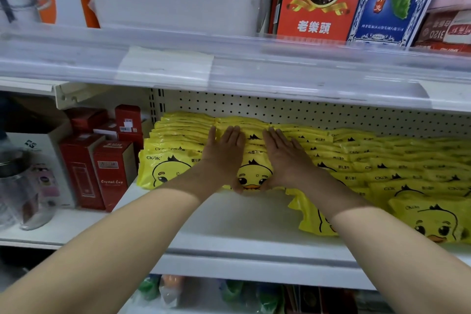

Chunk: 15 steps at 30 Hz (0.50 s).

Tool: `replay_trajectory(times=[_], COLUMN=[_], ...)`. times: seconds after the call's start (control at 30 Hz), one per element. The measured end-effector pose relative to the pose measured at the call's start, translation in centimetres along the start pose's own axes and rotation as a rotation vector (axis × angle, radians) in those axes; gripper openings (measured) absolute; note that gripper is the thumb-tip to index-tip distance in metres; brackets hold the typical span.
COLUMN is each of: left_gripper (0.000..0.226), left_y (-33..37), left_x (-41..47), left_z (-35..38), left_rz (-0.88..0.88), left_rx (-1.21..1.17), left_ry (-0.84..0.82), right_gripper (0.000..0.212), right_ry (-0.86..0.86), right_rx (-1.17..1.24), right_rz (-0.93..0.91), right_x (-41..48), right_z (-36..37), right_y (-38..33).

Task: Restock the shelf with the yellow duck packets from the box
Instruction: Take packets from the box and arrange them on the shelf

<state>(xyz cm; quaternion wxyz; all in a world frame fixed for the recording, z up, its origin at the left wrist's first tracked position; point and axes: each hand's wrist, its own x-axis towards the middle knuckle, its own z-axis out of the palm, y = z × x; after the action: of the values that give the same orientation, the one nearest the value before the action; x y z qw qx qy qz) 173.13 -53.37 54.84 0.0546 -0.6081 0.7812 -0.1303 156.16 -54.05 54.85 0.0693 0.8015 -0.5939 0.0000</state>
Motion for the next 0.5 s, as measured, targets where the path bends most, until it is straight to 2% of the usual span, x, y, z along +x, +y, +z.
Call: replay_trajectory(times=[0.17, 0.4, 0.5], left_gripper=[0.135, 0.144, 0.144], left_y=[-0.9, -0.6, -0.6], left_x=[-0.5, 0.2, 0.7], left_z=[0.4, -0.2, 0.0], left_rz=[0.009, 0.122, 0.122], left_rx=[0.035, -0.127, -0.172], left_ry=[-0.004, 0.056, 0.010], right_gripper=[0.138, 0.143, 0.144], right_ry=[-0.001, 0.001, -0.002], right_rx=[-0.028, 0.086, 0.105], right_rz=[0.002, -0.006, 0.004], right_x=[-0.4, -0.3, -0.2], right_z=[0.1, -0.3, 0.2], right_y=[0.3, 0.7, 0.3])
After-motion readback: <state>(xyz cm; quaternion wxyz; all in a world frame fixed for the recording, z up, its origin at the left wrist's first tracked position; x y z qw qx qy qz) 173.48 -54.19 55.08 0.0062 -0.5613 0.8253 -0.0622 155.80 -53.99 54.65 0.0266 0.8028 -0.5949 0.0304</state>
